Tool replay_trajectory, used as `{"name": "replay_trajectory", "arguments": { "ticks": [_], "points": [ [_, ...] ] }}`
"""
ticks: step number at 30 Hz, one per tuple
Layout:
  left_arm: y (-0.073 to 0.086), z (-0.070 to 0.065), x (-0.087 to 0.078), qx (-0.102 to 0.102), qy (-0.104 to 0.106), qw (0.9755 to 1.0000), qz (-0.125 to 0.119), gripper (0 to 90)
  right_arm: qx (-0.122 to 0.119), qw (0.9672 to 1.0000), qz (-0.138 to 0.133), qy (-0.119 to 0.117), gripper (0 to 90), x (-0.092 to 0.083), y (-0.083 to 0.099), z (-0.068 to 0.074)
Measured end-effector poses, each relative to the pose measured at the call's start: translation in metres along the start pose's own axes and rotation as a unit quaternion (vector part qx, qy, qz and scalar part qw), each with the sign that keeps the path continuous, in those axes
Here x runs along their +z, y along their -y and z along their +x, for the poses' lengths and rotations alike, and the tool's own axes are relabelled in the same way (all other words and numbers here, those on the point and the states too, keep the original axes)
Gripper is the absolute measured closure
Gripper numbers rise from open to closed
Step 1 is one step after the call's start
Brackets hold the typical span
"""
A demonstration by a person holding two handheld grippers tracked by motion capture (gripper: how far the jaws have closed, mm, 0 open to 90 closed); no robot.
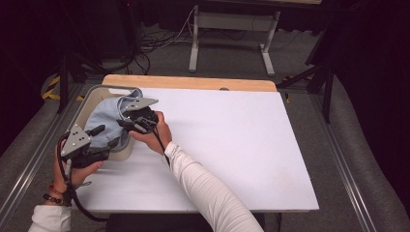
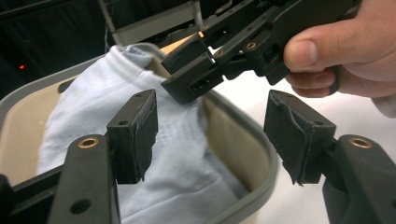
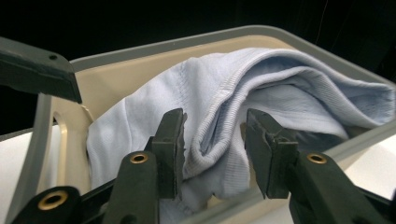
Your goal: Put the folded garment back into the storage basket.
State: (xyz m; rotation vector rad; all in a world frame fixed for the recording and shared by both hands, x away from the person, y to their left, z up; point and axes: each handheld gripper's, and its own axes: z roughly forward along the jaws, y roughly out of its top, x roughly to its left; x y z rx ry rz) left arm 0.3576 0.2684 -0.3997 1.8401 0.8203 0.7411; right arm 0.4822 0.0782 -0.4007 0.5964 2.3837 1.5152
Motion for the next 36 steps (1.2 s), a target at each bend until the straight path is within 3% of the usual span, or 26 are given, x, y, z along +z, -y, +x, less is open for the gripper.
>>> {"name": "replay_trajectory", "arguments": {
  "ticks": [7, 15, 36],
  "points": [
    [-0.001, -0.007, 0.0, 0.002, 0.004, 0.9999, -0.01, 31.4, -0.019, 0.9998, -0.004, 0.009, 58.4, -0.015, -0.001, -0.001],
    [0.0, -0.009, 0.0, 0.001, 0.011, 0.9997, -0.022, 25.6, -0.027, 0.9995, -0.016, -0.002, 59.7, -0.024, -0.004, 0.001],
    [0.005, -0.015, 0.001, 0.006, 0.012, 0.9995, -0.03, 24.8, -0.065, 0.9976, -0.015, 0.021, 59.8, -0.043, -0.009, 0.004]
  ]
}}
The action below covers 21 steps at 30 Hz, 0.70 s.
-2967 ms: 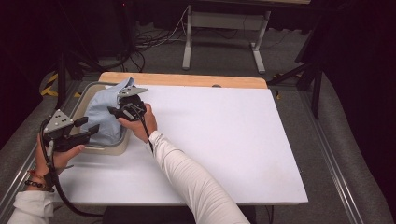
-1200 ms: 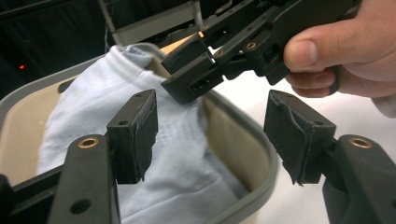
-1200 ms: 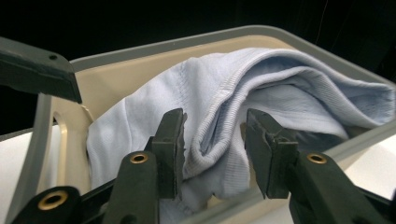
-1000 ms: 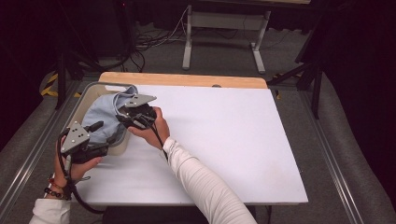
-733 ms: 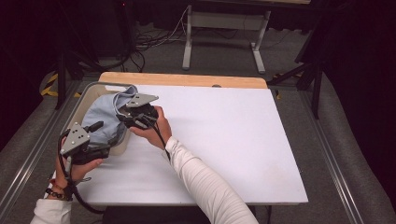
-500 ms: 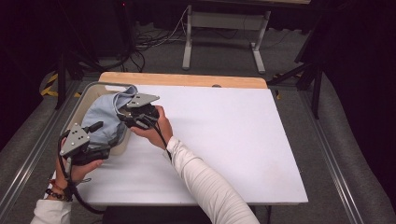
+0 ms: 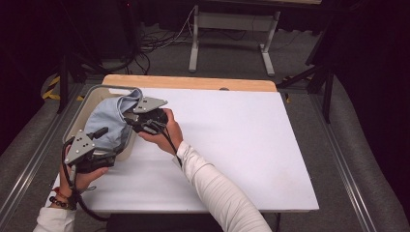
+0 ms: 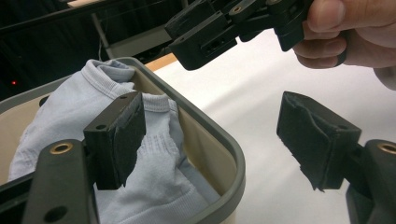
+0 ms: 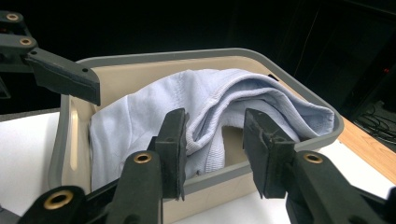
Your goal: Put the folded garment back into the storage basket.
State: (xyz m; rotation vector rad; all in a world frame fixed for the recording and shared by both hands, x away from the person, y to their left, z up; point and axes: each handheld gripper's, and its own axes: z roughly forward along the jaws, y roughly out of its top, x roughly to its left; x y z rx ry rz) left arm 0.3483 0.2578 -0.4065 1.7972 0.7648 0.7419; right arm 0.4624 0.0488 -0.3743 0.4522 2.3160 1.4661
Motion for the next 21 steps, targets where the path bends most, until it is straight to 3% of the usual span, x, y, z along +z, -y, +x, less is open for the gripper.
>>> {"name": "replay_trajectory", "arguments": {
  "ticks": [10, 21],
  "points": [
    [0.0, -0.003, 0.0, 0.003, 0.003, 1.0, 0.001, 24.3, -0.011, 0.9999, -0.003, 0.005, 56.9, -0.006, -0.001, 0.001],
    [-0.001, -0.007, 0.003, 0.008, 0.008, 0.9999, 0.002, 23.1, -0.017, 0.9997, -0.008, 0.017, 46.6, -0.018, -0.001, -0.002]
  ]
}}
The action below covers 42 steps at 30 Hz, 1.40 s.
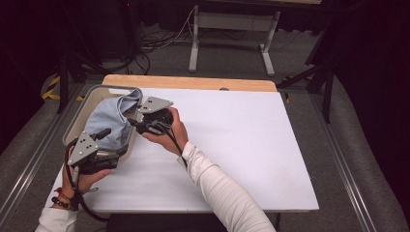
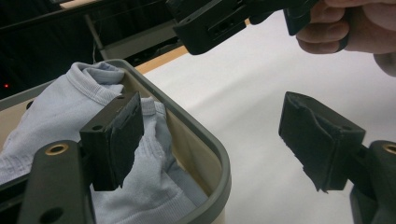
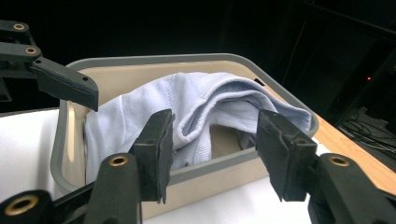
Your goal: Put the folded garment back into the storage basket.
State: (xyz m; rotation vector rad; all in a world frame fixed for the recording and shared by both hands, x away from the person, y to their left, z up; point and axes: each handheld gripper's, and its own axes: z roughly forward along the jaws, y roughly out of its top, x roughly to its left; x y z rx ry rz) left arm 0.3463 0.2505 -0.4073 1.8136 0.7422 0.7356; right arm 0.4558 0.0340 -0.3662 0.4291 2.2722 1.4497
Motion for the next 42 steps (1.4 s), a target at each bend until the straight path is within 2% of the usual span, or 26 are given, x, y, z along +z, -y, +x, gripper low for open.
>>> {"name": "replay_trajectory", "arguments": {
  "ticks": [10, 16, 26, 32, 38, 42],
  "points": [
    [-0.001, -0.004, 0.002, 0.004, 0.005, 1.0, 0.0, 21.9, 0.0, 0.9999, -0.004, 0.011, 38.2, -0.015, 0.001, -0.004],
    [-0.002, -0.006, 0.003, 0.005, 0.01, 0.9999, 0.001, 21.2, -0.02, 0.9995, -0.002, 0.025, 32.1, -0.024, 0.001, -0.002],
    [-0.002, -0.01, 0.006, 0.007, 0.016, 0.9998, 0.004, 19.0, -0.012, 0.999, -0.008, 0.043, 23.6, -0.041, 0.006, -0.01],
    [-0.003, -0.012, 0.008, 0.008, 0.02, 0.9998, 0.005, 17.0, -0.001, 0.9982, 0.005, 0.059, 17.8, -0.049, 0.013, -0.016],
    [-0.003, -0.017, 0.014, 0.006, 0.033, 0.9994, 0.003, 14.1, -0.011, 0.9966, 0.017, 0.08, 15.9, -0.061, 0.017, -0.024],
    [-0.004, -0.022, 0.017, 0.015, 0.036, 0.9992, 0.004, 11.5, -0.017, 0.9954, 0.022, 0.092, 15.9, -0.071, 0.02, -0.029]
  ]
}}
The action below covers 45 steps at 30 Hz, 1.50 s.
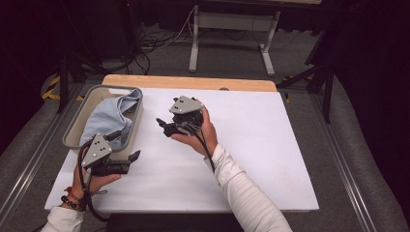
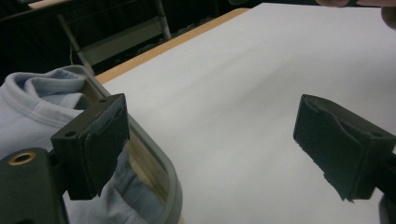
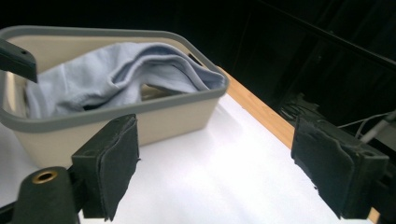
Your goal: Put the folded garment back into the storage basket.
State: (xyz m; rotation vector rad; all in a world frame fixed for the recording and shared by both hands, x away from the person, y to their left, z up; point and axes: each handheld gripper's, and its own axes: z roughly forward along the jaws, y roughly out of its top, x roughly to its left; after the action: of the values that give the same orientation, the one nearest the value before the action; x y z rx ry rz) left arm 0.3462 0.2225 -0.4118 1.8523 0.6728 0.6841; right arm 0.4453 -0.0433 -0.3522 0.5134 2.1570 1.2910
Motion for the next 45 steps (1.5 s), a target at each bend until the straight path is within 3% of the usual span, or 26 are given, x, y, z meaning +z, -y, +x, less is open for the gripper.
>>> {"name": "replay_trajectory", "arguments": {
  "ticks": [7, 19, 37, 45],
  "points": [
    [-0.002, -0.006, 0.003, 0.002, 0.002, 1.0, -0.005, 6.3, -0.001, 0.9999, 0.004, 0.011, 13.7, -0.016, 0.003, -0.01],
    [-0.003, -0.014, 0.007, 0.004, 0.015, 0.9998, -0.009, 5.1, 0.004, 0.9996, -0.008, 0.029, 11.8, -0.04, 0.008, -0.024],
    [-0.003, -0.025, 0.012, 0.021, 0.033, 0.9992, -0.006, 3.2, 0.001, 0.9982, -0.004, 0.06, 11.7, -0.071, 0.009, -0.036],
    [-0.001, -0.027, 0.013, 0.023, 0.038, 0.999, -0.009, 3.6, 0.001, 0.9981, -0.003, 0.062, 9.8, -0.081, 0.009, -0.038]
  ]
}}
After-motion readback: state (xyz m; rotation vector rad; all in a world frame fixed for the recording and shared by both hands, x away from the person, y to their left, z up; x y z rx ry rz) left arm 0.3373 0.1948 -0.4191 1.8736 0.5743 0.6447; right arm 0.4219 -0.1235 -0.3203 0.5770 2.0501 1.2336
